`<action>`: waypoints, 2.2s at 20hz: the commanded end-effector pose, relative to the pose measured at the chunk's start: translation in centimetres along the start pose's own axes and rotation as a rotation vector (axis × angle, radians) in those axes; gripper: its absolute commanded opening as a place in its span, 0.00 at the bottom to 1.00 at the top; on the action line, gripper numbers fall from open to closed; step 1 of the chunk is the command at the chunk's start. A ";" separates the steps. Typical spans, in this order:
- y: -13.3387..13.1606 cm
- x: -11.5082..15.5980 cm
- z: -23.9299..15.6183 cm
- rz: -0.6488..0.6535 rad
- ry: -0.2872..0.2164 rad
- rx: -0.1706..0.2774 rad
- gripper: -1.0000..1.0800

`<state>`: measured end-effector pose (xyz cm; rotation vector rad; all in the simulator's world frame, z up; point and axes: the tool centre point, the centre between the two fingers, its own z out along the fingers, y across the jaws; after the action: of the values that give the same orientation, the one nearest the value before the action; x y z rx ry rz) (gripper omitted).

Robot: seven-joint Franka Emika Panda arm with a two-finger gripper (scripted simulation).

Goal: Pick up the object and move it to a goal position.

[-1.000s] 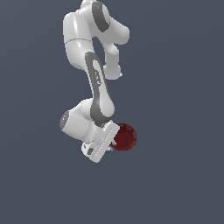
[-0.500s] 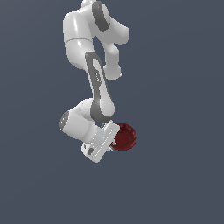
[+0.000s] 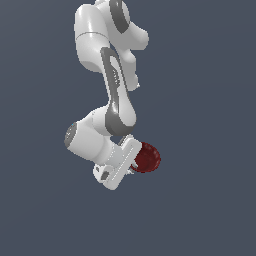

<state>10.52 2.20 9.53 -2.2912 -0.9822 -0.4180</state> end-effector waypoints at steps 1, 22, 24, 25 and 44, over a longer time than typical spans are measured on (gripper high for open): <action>-0.4 2.1 -1.1 -0.002 0.001 -0.001 0.00; -2.3 14.3 -7.6 -0.001 0.001 -0.002 0.00; -2.3 14.7 -7.8 -0.001 0.001 -0.002 0.00; -2.4 14.9 -7.9 -0.001 0.001 -0.002 0.00; -2.7 16.1 -8.4 0.000 0.000 -0.001 0.00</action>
<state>18.95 6.95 24.60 -2.2923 -0.9810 -0.4141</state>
